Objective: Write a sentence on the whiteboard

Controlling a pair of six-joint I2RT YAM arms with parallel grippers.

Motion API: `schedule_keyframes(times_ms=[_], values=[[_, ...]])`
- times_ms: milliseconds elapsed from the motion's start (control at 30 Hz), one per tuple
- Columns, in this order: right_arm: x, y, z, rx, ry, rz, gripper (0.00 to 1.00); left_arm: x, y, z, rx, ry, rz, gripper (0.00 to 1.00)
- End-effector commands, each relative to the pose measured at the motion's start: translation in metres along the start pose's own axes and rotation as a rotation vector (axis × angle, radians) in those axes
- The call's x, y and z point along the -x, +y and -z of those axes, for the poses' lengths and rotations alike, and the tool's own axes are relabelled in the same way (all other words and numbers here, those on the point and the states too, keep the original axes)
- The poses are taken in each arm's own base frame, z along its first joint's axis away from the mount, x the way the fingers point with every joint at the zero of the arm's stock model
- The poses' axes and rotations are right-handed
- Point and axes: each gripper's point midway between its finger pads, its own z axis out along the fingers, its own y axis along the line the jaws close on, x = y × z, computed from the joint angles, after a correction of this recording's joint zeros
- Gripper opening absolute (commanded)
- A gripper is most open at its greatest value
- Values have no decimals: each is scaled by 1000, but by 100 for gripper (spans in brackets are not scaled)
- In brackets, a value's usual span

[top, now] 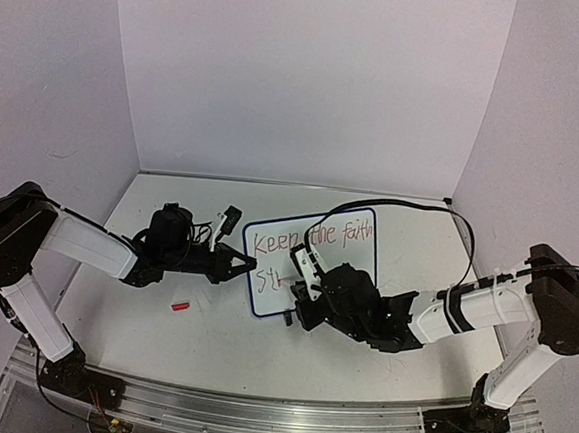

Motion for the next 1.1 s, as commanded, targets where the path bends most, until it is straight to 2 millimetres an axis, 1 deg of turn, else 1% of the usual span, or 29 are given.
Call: schedule_keyframes(times_ms=[0, 233, 433, 567, 667, 767, 800, 867, 967, 1067], values=[[27, -16, -3, -66, -72, -41, 0, -13, 52, 5, 238, 31, -8, 0], [31, -25, -1, -103, -85, -60, 0, -14, 52, 5, 238, 33, -9, 0], [33, -27, 1, -109, -94, -66, 0, -12, 52, 4, 237, 31, -12, 0], [34, -32, 5, -132, -103, -79, 0, -13, 52, 4, 238, 32, -11, 0], [32, -32, 8, -118, -101, -77, 0, -13, 52, 4, 239, 33, -12, 0], [36, -23, 21, -34, -139, -65, 0, -12, 53, 5, 243, 31, -14, 0], [40, -23, 28, -12, -161, -68, 0, -13, 53, 5, 245, 31, -15, 0], [38, -25, 34, -2, -171, -67, 0, -12, 53, 6, 250, 28, -17, 0], [28, -24, 25, -1, -132, -56, 0, -13, 54, 4, 249, 32, -14, 0], [28, -17, 20, 26, -124, -56, 0, -13, 54, 3, 242, 35, -8, 0]])
